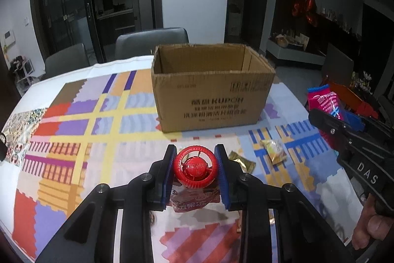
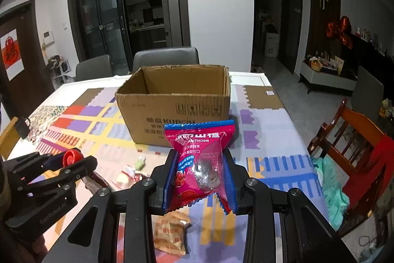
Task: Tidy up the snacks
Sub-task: 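Carry the jelly pouch and pink bag over the cardboard box with both grippers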
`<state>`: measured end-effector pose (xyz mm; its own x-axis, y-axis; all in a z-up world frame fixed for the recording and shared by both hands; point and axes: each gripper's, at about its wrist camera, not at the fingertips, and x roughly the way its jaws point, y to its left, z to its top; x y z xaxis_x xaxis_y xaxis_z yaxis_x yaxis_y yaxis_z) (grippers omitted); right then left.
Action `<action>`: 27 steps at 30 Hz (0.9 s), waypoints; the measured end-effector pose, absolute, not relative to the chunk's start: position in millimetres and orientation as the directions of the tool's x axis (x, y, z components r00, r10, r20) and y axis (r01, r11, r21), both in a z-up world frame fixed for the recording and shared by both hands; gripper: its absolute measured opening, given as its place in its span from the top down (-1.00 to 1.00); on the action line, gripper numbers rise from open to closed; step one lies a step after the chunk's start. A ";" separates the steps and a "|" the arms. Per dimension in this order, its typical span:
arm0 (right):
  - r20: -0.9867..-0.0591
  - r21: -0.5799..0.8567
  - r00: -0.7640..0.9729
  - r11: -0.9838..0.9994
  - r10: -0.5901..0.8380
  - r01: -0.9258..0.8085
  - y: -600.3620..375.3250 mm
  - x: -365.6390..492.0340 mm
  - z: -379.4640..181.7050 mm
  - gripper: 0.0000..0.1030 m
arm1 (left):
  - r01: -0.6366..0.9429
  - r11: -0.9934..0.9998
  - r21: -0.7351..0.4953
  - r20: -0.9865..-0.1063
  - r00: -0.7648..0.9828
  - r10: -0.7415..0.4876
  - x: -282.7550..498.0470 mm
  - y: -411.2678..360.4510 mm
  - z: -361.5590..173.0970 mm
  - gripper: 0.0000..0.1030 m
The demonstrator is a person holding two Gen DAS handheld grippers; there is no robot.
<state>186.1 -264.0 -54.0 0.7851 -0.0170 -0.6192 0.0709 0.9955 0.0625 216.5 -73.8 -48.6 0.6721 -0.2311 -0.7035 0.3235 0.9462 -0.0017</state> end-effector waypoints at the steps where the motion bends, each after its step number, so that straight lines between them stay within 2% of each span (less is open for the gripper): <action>1: -0.615 0.061 0.789 0.996 -0.017 0.069 -264.4 187.7 -51.4 0.31 | 0.324 0.946 0.000 -0.699 0.677 -0.232 218.7 -74.4 -43.9 0.39; 27: -0.539 0.043 0.842 0.998 -0.007 0.036 -274.9 248.0 2.8 0.31 | 0.337 0.941 0.010 -0.629 0.734 -0.257 280.3 -88.6 26.3 0.39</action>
<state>248.0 -274.9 2.8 0.8425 -0.0071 -0.5387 0.0360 0.9984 0.0431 280.3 -88.6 26.3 0.7339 -0.2566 -0.6290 0.3374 0.9413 0.0096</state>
